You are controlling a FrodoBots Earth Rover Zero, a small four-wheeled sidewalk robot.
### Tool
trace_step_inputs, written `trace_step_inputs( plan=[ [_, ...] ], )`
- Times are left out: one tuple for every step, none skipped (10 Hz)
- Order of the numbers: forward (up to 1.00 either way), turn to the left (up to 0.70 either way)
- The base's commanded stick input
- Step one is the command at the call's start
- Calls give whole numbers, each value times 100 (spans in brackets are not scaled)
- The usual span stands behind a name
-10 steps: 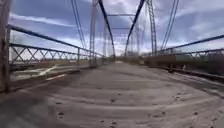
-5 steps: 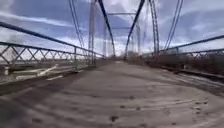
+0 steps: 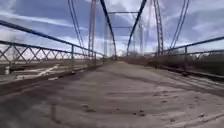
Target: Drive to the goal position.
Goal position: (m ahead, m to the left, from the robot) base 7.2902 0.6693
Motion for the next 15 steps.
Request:
trace_step_inputs(
  plan=[
    [100,0],
    [100,-13],
    [100,-23],
    [100,-22],
    [100,-21],
    [100,-14],
    [100,-3],
    [100,1],
    [100,0],
    [100,-10],
    [100,-21],
    [100,-27],
    [100,-22],
    [100,-5],
    [100,-2]
  ],
)
